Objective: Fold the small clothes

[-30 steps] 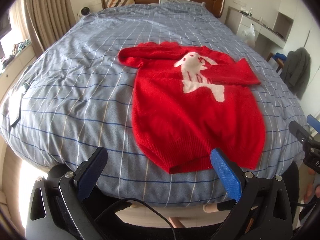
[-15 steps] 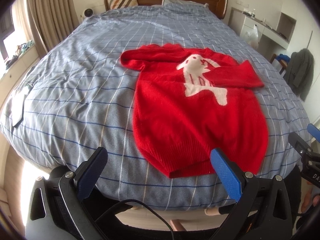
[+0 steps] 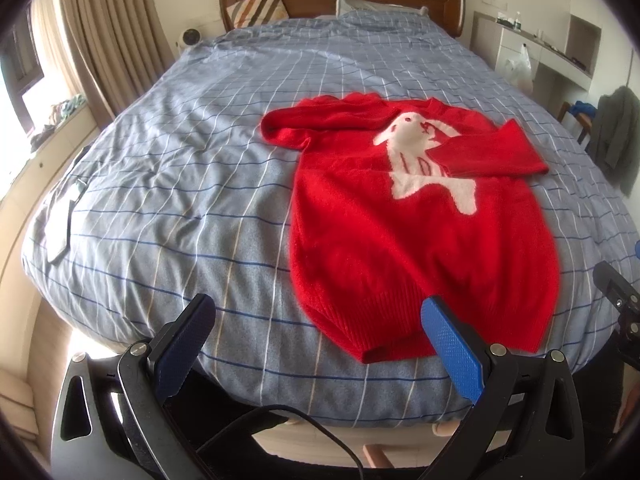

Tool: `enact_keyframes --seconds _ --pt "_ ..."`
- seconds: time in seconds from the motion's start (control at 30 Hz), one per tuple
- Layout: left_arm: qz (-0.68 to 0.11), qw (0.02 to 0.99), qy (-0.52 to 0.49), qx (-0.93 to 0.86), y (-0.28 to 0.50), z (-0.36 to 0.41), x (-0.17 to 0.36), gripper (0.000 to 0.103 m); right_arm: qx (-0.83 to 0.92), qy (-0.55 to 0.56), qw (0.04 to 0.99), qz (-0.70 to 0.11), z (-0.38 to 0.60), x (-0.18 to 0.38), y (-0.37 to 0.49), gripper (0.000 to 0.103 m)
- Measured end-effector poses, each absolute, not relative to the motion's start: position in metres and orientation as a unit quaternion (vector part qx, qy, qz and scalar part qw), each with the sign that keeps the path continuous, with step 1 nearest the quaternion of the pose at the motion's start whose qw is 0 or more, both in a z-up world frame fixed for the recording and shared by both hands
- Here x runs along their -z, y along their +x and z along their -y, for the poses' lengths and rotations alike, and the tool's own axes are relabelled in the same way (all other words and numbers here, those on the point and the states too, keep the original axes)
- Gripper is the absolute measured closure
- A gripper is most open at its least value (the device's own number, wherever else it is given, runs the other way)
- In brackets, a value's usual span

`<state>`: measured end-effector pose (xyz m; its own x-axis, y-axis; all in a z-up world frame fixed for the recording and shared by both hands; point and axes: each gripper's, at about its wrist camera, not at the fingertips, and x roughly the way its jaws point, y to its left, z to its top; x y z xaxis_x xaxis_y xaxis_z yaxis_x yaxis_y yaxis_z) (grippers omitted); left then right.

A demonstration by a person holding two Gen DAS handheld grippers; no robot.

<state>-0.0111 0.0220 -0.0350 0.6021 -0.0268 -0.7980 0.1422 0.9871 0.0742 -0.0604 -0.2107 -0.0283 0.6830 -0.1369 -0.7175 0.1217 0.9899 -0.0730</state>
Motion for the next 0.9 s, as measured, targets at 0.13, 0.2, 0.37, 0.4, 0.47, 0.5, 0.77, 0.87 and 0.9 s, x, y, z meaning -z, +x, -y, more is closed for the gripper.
enact_keyframes --seconds 0.13,0.2,0.37,0.4,0.47,0.5,0.77,0.87,0.9 --pt "-0.446 0.891 0.072 0.040 -0.010 -0.022 0.036 0.000 0.072 -0.016 0.915 -0.397 0.208 0.030 -0.059 0.000" --pt "-0.447 0.891 0.073 0.038 -0.010 -0.023 0.036 0.000 0.075 -0.018 0.913 -0.402 0.206 0.032 -0.058 0.000" --pt "-0.446 0.891 0.075 0.036 -0.011 -0.023 0.035 0.000 0.078 -0.021 0.910 -0.407 0.206 0.033 -0.057 0.000" --pt "-0.446 0.891 0.075 0.037 -0.011 -0.023 0.035 0.000 0.080 -0.023 0.909 -0.407 0.206 0.033 -0.057 0.000" --pt "-0.446 0.891 0.074 0.037 -0.011 -0.023 0.035 0.000 0.084 -0.026 0.908 -0.409 0.206 0.033 -0.056 0.000" --pt "-0.446 0.891 0.073 0.037 -0.011 -0.023 0.035 0.000 0.086 -0.028 0.908 -0.410 0.206 0.032 -0.056 0.000" --pt "-0.448 0.890 0.072 0.038 -0.009 -0.022 0.035 0.000 0.095 -0.033 0.902 -0.419 0.209 0.036 -0.055 0.000" --pt "-0.449 0.890 0.072 0.038 -0.010 -0.021 0.036 0.000 0.096 -0.031 0.900 -0.423 0.210 0.039 -0.056 0.000" --pt "-0.449 0.890 0.072 0.037 -0.010 -0.021 0.037 0.000 0.096 -0.031 0.900 -0.424 0.210 0.039 -0.056 0.000"
